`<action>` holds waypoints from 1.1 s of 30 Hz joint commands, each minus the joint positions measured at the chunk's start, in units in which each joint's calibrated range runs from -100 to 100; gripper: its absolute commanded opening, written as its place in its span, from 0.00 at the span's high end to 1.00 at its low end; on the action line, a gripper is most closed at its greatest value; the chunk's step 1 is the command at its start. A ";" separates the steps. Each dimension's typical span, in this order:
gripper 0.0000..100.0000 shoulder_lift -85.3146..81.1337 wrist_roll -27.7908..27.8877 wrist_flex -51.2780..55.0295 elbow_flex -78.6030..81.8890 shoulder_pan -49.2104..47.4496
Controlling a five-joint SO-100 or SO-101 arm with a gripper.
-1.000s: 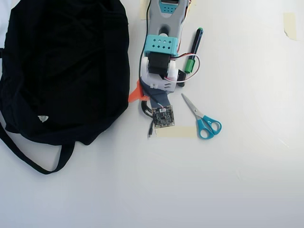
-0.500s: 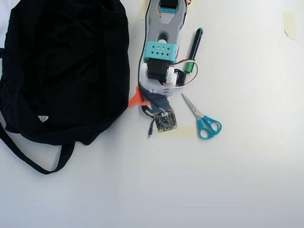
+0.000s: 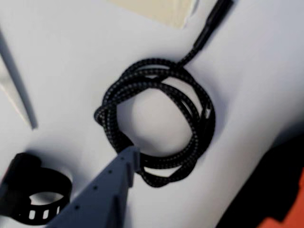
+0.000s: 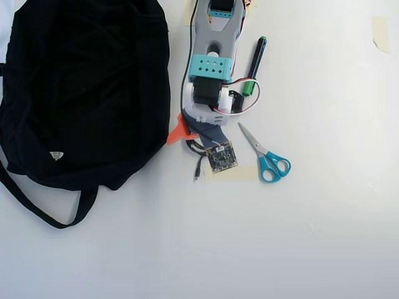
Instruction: Put the cable into the black bag
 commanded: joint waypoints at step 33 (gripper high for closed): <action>0.58 6.75 5.03 -1.08 -3.84 -0.95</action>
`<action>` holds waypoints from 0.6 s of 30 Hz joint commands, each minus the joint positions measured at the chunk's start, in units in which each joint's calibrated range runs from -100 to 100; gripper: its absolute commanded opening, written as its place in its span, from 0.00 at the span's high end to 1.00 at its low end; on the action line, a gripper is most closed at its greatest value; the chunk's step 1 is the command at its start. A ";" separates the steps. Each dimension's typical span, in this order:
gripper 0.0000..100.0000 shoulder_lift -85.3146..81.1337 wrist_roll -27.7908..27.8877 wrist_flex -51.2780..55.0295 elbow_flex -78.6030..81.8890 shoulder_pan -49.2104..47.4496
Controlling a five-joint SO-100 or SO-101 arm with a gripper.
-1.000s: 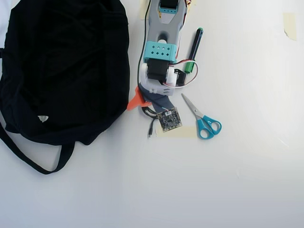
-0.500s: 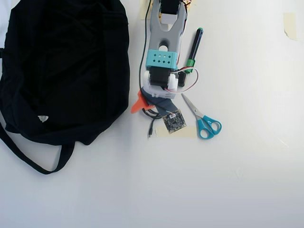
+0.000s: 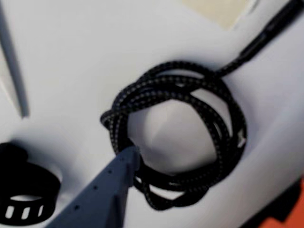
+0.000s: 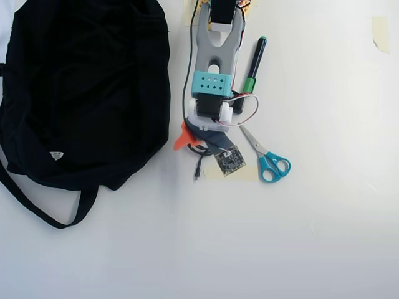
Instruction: Put the cable into the black bag
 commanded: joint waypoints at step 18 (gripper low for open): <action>0.59 -0.22 0.29 -1.94 -2.58 0.01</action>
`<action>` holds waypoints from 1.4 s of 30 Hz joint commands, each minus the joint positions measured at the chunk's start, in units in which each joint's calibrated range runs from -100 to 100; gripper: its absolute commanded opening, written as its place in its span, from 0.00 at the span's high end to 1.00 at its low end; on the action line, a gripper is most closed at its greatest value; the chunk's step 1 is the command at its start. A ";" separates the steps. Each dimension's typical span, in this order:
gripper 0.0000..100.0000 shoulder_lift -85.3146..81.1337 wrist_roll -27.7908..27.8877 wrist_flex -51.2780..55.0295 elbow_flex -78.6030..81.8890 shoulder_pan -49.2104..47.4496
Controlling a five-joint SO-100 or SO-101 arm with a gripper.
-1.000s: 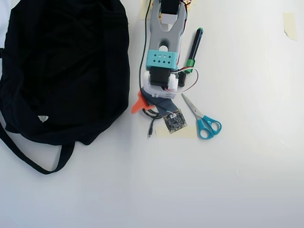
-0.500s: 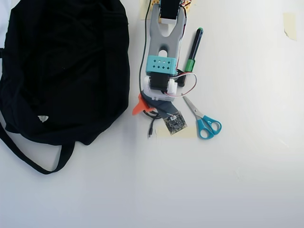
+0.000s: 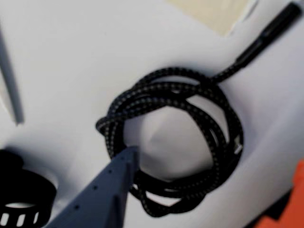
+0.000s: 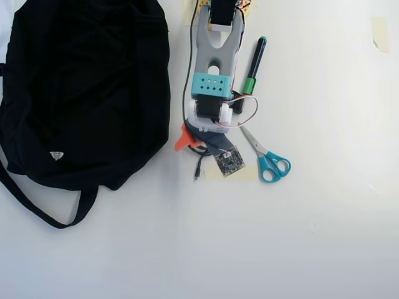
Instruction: Put the cable into the black bag
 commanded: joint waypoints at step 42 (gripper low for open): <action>0.63 2.27 0.97 -3.58 -2.50 1.13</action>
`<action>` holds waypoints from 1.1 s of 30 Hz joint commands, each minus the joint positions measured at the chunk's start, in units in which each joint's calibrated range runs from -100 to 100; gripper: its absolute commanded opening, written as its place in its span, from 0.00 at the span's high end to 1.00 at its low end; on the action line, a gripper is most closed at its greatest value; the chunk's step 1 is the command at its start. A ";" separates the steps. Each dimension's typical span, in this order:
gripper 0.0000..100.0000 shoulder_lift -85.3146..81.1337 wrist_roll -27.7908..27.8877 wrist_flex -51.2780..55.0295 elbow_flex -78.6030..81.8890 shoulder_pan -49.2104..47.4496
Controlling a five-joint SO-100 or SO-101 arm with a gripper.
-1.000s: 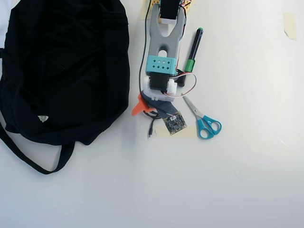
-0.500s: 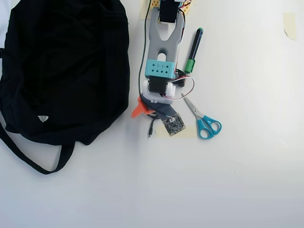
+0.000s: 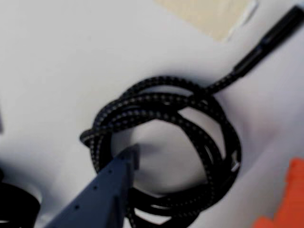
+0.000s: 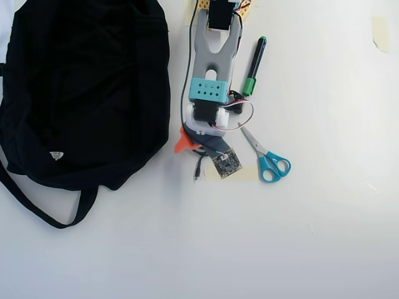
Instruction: Put the cable into the black bag
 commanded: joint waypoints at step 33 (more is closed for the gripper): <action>0.70 -0.56 0.19 -0.75 -2.25 0.47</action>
